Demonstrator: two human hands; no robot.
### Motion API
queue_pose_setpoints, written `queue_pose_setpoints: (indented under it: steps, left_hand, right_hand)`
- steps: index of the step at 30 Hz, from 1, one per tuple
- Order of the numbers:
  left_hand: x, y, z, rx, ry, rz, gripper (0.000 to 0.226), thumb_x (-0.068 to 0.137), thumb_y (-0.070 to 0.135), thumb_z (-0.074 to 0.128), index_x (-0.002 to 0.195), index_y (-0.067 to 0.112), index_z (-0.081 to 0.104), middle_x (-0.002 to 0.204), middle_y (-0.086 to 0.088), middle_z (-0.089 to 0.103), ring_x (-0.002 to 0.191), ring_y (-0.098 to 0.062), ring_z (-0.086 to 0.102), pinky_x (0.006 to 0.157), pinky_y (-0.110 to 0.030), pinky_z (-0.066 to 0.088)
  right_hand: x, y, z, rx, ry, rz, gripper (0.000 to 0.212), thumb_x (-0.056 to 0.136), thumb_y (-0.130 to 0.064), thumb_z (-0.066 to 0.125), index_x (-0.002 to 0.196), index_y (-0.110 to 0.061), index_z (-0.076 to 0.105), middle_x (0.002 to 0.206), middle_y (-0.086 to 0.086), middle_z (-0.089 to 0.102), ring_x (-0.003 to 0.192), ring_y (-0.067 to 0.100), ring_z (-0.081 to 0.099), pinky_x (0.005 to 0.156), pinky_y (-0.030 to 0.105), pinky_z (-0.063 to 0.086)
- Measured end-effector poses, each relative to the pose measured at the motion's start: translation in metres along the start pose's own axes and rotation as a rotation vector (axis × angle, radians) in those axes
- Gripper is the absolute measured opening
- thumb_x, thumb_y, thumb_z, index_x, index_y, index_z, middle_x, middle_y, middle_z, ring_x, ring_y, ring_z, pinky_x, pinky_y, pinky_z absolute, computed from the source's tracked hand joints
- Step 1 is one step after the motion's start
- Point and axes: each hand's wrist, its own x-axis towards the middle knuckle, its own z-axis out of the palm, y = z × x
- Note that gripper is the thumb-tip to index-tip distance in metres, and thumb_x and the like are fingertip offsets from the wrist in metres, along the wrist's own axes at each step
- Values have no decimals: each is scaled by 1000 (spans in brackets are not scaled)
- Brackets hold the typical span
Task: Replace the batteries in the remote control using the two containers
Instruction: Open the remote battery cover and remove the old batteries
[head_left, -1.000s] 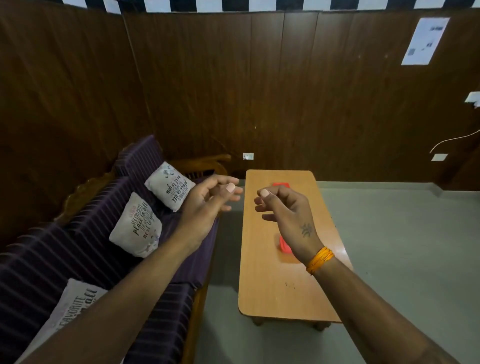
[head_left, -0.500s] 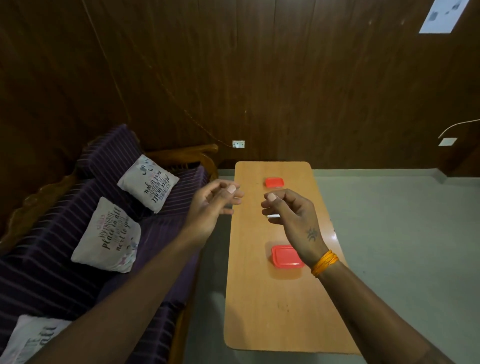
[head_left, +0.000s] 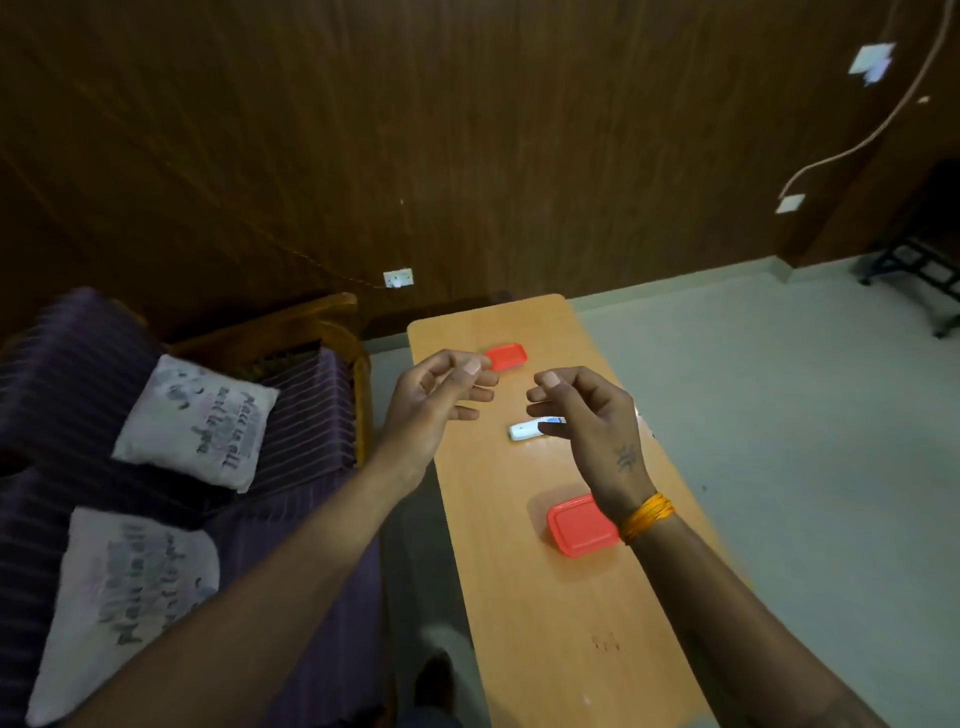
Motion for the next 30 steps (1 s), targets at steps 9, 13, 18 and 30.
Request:
queue_pose_setpoints:
  steps: [9,13,18,30]
  left_hand:
    - [65,-17,-33,-13,-200,-59,43,96,44,59,118,11,73,109,-3,81,103,-24,77,88,-43,62]
    - [75,-23,-28,-16,-239,-57,41,96,43,58,117,11,73,109,-4,81,102,-24,77,87,-44,61]
    - [82,-26,-19,-8,-235,-53,37,97,42,59,114,13,74,109,-2,81,102,-22,77,88,-48,62]
    - [153,-34,16,16,-384,-53,25,106,33,59,115,16,74,109,1,81,103,-18,77,92,-46,63]
  right_hand:
    - [20,8,44,25,197,116,21,105,-27,62,101,-12,76,98,9,79,91,26,77,83,49,63]
    - [22,14,41,27,235,145,19,105,-23,62,103,-11,76,98,9,79,90,25,78,86,55,61]
    - [28,17,31,28,267,145,15,104,-17,61,104,-12,75,99,9,79,90,25,78,86,57,60]
    - [80,28,14,-31,399,114,16,105,-18,60,105,-14,75,96,4,79,88,20,78,78,42,63]
